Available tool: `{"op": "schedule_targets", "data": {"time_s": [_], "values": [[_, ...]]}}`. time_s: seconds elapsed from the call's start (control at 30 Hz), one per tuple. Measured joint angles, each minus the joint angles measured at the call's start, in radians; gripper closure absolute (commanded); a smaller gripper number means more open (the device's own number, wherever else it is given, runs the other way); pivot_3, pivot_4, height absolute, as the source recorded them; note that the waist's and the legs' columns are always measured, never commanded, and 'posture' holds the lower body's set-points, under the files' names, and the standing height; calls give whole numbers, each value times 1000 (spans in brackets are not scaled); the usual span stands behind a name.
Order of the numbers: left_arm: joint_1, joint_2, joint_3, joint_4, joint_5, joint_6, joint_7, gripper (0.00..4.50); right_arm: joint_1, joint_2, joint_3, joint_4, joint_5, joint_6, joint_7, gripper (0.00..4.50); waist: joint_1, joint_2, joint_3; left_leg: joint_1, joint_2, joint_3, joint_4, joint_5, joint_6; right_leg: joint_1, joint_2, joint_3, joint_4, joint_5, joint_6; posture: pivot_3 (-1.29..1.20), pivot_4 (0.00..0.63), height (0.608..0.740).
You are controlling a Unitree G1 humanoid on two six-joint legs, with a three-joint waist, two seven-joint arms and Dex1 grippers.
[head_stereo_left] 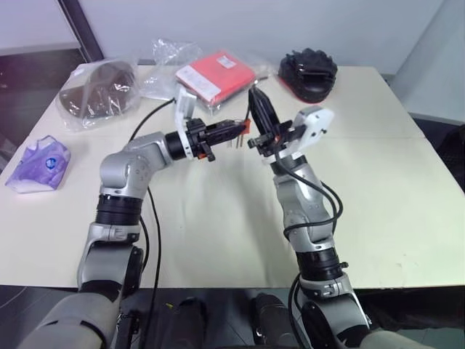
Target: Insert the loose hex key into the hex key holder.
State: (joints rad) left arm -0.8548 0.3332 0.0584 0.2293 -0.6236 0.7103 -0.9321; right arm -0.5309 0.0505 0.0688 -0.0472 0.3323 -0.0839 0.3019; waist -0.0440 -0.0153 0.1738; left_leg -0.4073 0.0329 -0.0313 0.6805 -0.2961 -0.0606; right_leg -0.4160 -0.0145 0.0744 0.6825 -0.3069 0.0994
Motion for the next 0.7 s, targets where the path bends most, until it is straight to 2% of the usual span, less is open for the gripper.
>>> {"op": "schedule_targets", "data": {"time_s": [0.7], "values": [[0,-5,6,-3,-1,9,9,4412,-7,-25,-18,13,-27,-11,2,4457,0,0,0,0,0,0,0,0,0,0,0,0,0,0,0,0,150,740]]}}
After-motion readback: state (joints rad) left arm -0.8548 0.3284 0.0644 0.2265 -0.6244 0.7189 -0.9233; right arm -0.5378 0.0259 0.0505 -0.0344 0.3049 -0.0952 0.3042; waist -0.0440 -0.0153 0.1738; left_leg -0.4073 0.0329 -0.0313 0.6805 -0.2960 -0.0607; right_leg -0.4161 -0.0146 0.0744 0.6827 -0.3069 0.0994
